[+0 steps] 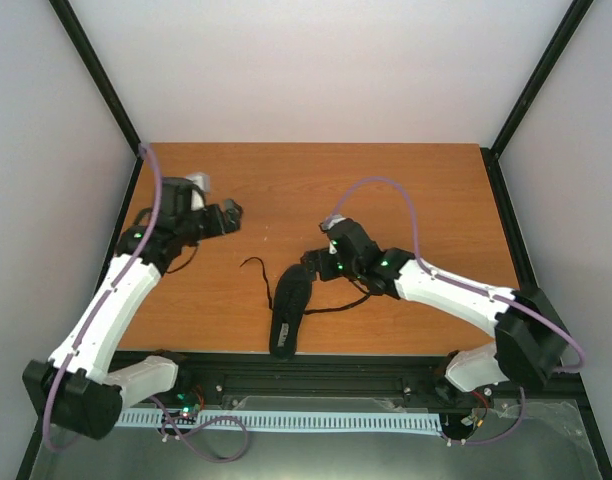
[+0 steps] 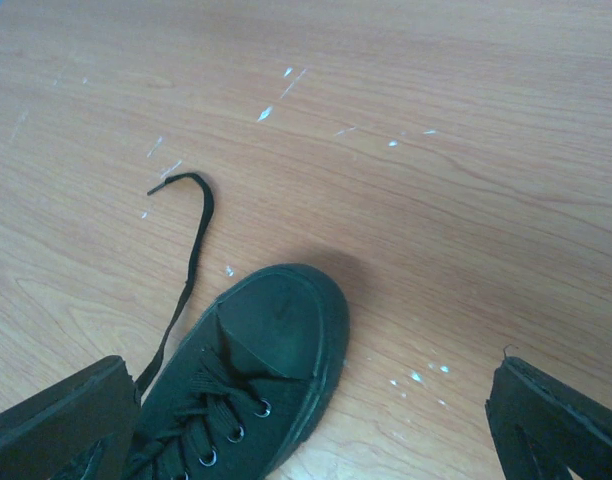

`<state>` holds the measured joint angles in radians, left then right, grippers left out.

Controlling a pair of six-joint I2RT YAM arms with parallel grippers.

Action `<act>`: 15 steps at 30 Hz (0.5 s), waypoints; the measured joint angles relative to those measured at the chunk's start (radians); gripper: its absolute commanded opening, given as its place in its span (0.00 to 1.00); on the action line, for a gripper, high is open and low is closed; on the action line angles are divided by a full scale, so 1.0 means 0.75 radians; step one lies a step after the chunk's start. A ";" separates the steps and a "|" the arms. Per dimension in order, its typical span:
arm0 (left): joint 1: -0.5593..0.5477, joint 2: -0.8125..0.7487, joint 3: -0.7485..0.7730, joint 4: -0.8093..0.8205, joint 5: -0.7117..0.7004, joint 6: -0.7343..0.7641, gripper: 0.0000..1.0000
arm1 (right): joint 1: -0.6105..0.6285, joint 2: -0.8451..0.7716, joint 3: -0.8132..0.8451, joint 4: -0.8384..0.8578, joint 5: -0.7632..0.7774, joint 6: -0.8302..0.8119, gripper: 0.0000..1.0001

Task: Tie the shoes

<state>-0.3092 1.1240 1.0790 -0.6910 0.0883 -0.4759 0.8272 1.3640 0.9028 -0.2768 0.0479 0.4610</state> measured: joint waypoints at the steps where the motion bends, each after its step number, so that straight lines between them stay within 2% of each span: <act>1: 0.047 -0.022 0.011 0.014 -0.008 0.014 1.00 | 0.013 0.039 0.026 -0.002 0.001 -0.007 0.95; 3: 0.145 -0.089 0.019 0.047 -0.030 0.034 1.00 | 0.038 0.115 0.077 -0.005 -0.002 -0.022 0.94; 6: 0.226 -0.187 0.022 0.077 -0.153 0.054 1.00 | 0.063 0.228 0.157 -0.011 -0.019 -0.062 0.87; 10: 0.227 -0.236 0.018 0.081 -0.351 0.089 1.00 | 0.075 0.438 0.349 -0.028 -0.044 -0.128 0.80; 12: 0.227 -0.230 0.013 0.070 -0.403 0.109 1.00 | 0.082 0.524 0.428 -0.034 -0.051 -0.151 0.76; 15: 0.227 -0.230 -0.009 0.053 -0.458 0.132 1.00 | 0.103 0.699 0.584 -0.057 -0.047 -0.190 0.74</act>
<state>-0.1390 0.9516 1.0725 -0.6510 -0.2554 -0.3771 0.9047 1.8885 1.3407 -0.3199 0.0124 0.3187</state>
